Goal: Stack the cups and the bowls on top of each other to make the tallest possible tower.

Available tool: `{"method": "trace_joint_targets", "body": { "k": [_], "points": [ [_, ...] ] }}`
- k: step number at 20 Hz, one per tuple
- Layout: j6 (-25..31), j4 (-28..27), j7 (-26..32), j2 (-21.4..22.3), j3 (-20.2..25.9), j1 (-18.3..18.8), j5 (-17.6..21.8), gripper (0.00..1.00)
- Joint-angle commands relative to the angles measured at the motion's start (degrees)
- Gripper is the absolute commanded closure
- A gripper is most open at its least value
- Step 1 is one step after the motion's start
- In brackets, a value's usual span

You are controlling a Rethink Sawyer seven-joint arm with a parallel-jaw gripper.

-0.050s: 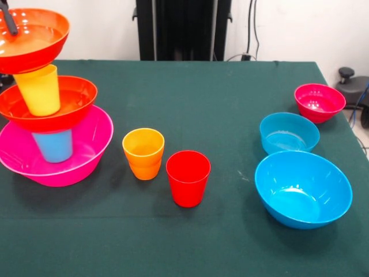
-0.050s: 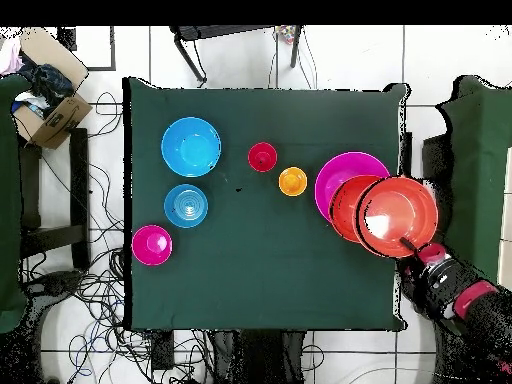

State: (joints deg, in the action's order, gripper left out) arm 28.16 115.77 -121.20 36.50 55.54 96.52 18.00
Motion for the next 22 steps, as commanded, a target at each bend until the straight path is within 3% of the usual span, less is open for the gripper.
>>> {"method": "trace_joint_targets", "body": {
  "k": [1,9,22],
  "points": [
    [4.7,3.6,6.9,-3.5,0.1,-1.3,1.9,1.0],
    [3.8,2.6,8.0,-5.8,-1.5,-1.4,3.9,1.0],
    [3.0,3.3,7.2,-5.8,-1.2,-1.4,4.2,1.0]
  ]
}}
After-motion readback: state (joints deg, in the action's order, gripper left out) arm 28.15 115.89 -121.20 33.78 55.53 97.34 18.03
